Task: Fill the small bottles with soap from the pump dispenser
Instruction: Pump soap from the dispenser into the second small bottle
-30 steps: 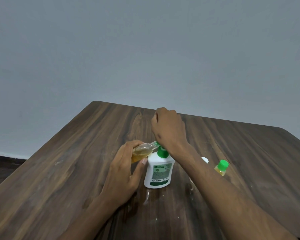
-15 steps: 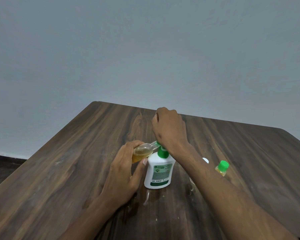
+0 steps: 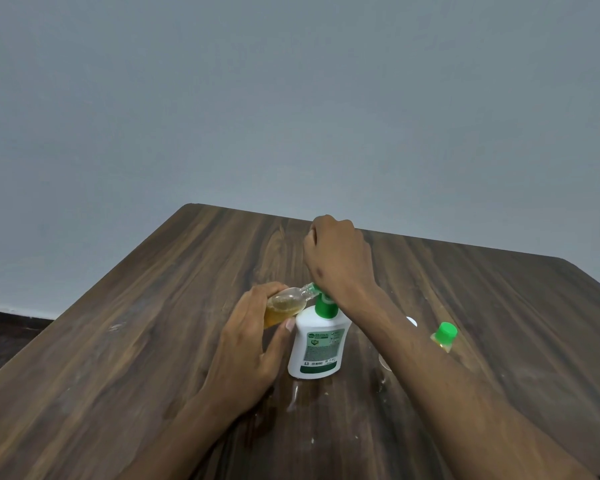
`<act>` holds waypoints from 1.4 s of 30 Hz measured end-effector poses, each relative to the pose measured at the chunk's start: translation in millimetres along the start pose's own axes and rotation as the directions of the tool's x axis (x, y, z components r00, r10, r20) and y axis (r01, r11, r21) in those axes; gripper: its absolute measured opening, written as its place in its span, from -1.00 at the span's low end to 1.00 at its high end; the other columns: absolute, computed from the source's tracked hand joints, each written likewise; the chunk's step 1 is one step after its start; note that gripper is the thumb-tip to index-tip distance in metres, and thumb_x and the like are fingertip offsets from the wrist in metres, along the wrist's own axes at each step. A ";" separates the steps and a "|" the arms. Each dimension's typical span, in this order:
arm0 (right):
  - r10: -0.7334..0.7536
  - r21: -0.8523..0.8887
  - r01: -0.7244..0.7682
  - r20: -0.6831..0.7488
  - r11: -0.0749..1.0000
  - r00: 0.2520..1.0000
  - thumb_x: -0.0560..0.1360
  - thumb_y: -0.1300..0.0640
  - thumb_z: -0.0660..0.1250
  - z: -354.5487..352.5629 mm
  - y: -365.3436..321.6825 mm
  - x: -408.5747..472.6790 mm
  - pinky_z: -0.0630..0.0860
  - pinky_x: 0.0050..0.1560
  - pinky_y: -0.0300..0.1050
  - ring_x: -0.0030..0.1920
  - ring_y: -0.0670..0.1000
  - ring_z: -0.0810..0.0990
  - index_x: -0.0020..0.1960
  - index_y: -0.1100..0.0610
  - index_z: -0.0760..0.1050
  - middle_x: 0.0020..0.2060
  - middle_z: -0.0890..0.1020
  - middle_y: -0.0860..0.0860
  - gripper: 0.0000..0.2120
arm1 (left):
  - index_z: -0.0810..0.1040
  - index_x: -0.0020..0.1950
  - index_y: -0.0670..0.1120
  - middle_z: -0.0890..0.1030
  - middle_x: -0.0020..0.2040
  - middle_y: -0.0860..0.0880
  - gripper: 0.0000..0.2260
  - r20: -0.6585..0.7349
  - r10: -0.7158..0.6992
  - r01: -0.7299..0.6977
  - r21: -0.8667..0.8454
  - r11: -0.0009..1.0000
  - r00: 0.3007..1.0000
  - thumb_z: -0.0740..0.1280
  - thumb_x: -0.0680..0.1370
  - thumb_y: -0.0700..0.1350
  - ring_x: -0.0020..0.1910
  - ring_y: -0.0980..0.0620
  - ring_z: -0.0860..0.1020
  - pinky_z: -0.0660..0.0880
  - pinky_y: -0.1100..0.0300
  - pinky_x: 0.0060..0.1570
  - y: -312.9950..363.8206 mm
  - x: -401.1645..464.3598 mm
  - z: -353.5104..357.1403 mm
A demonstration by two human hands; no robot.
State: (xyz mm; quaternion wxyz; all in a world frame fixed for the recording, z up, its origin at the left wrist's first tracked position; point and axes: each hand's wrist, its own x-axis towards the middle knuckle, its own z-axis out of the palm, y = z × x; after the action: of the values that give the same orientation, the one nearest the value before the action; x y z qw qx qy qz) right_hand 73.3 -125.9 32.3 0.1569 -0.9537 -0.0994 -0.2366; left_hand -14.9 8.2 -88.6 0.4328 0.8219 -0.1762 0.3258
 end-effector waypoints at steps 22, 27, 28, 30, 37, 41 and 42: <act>0.004 0.012 -0.004 0.016 1.000 1.000 0.64 0.13 0.14 2.5 0.3 -1.1 0.34 -0.29 -0.07 -0.29 0.09 0.52 -0.15 0.15 0.48 -0.29 0.53 0.02 -0.75 | 0.50 0.35 -0.05 0.58 0.18 0.13 -0.73 -0.005 -0.002 0.002 0.006 1.000 1.000 0.35 0.65 -0.10 0.17 0.08 0.59 0.48 0.29 0.13 0.5 0.4 -0.8; 0.013 0.018 -0.014 0.006 1.000 1.000 0.64 0.13 0.13 5.1 1.8 -1.1 0.33 -0.31 -0.08 -0.30 0.09 0.52 -0.18 0.14 0.45 -0.30 0.53 0.03 -0.75 | 0.49 0.36 -0.03 0.57 0.19 0.14 -0.72 -0.005 -0.004 0.004 0.006 1.000 1.000 0.34 0.65 -0.09 0.17 0.09 0.59 0.51 0.24 0.12 -1.2 0.5 0.3; 0.018 0.018 -0.018 0.011 1.000 1.000 0.63 0.14 0.13 5.9 1.9 -1.7 0.32 -0.33 -0.09 -0.31 0.09 0.53 -0.20 0.14 0.44 -0.32 0.53 0.03 -0.74 | 0.49 0.36 -0.03 0.57 0.19 0.15 -0.72 -0.003 -0.003 0.003 0.005 1.000 1.000 0.34 0.65 -0.09 0.17 0.09 0.59 0.51 0.24 0.12 -1.0 0.0 0.1; 0.003 0.009 -0.003 0.015 1.000 1.000 0.64 0.14 0.14 3.5 0.9 -1.4 0.33 -0.32 -0.08 -0.31 0.07 0.52 -0.17 0.14 0.48 -0.31 0.53 0.02 -0.74 | 0.49 0.35 -0.01 0.57 0.19 0.16 -0.72 -0.005 0.000 0.000 0.006 1.000 1.000 0.35 0.64 -0.09 0.18 0.11 0.58 0.50 0.26 0.13 0.7 -0.4 -0.2; 0.009 0.011 -0.009 0.017 1.000 1.000 0.63 0.14 0.14 5.2 2.4 -1.5 0.26 -0.37 -0.08 -0.35 0.06 0.47 -0.21 0.13 0.42 -0.34 0.48 0.01 -0.74 | 0.49 0.36 -0.04 0.57 0.20 0.15 -0.72 -0.005 -0.006 0.006 0.006 1.000 1.000 0.35 0.65 -0.09 0.18 0.09 0.58 0.50 0.27 0.14 -1.2 -0.4 0.5; -0.006 0.009 0.006 -0.003 1.000 1.000 0.65 0.13 0.14 3.6 2.1 0.6 0.34 -0.30 -0.07 -0.31 0.05 0.49 -0.13 0.14 0.48 -0.31 0.48 0.00 -0.77 | 0.50 0.36 -0.05 0.57 0.19 0.14 -0.72 -0.007 -0.003 0.003 0.004 1.000 1.000 0.34 0.65 -0.10 0.18 0.09 0.58 0.50 0.26 0.14 -1.6 0.1 1.4; 0.001 0.018 -0.001 0.001 1.000 1.000 0.64 0.14 0.14 5.2 2.4 0.1 0.37 -0.30 -0.07 -0.30 0.07 0.51 -0.14 0.15 0.48 -0.32 0.50 0.01 -0.76 | 0.49 0.36 -0.05 0.57 0.19 0.13 -0.72 -0.005 -0.007 0.007 0.005 1.000 1.000 0.34 0.65 -0.10 0.18 0.08 0.58 0.51 0.24 0.14 -2.7 0.4 1.4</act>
State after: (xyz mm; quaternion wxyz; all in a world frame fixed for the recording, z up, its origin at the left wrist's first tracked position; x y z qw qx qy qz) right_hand 76.3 -126.3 27.4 0.1654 -0.9525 -0.1013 -0.2350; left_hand -12.5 8.6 -90.5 0.4323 0.8227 -0.1716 0.3269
